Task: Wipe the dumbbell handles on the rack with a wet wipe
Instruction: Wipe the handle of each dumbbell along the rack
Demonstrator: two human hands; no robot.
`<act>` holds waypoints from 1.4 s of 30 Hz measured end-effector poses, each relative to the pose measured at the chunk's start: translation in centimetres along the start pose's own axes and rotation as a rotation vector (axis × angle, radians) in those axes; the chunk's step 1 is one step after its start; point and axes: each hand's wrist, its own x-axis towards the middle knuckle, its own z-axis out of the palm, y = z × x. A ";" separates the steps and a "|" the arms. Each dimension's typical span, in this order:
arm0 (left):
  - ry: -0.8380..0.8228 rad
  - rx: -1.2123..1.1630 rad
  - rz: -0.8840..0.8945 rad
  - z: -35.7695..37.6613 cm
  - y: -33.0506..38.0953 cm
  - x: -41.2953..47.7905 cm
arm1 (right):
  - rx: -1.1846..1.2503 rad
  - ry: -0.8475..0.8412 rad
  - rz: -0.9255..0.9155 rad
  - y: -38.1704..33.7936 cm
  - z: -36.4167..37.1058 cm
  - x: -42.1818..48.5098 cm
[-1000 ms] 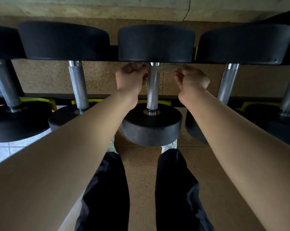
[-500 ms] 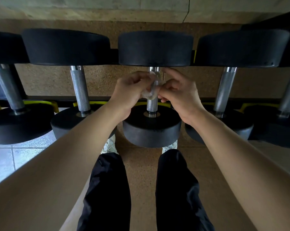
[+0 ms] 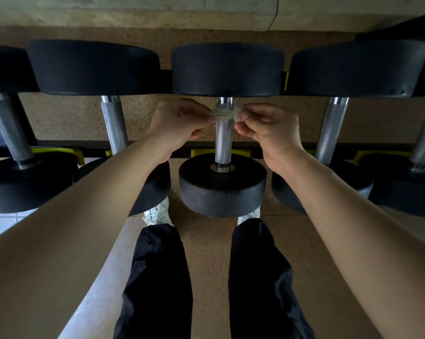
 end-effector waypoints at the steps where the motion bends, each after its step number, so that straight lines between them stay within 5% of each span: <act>1: 0.047 0.039 0.007 0.0 0.0 0.2 | 0.050 0.019 0.026 -0.2 0.3 0.2; 5: 0.218 0.026 -0.035 0.5 -0.2 1.0 | 0.361 0.169 0.238 -0.8 2.2 1.4; 12: 0.035 -0.330 -0.007 2.7 0.5 0.0 | 0.600 0.119 0.381 -0.7 1.8 2.4; 18: 0.248 -0.398 -0.013 4.0 0.6 -0.2 | 0.371 0.157 0.266 -0.2 1.4 2.5; 23: 0.438 -0.714 -0.375 4.3 1.0 0.7 | 0.043 0.184 0.147 -0.2 3.7 1.7; 26: 0.418 -0.795 -0.481 4.0 1.1 1.3 | -0.065 0.200 0.061 -0.2 4.1 1.6; 31: 0.321 -0.628 -0.414 4.5 1.6 1.1 | 0.032 0.364 0.100 0.0 2.4 1.9; 42: 0.234 -0.433 -0.283 3.2 -0.7 1.3 | -0.099 0.243 -0.007 0.8 2.5 1.8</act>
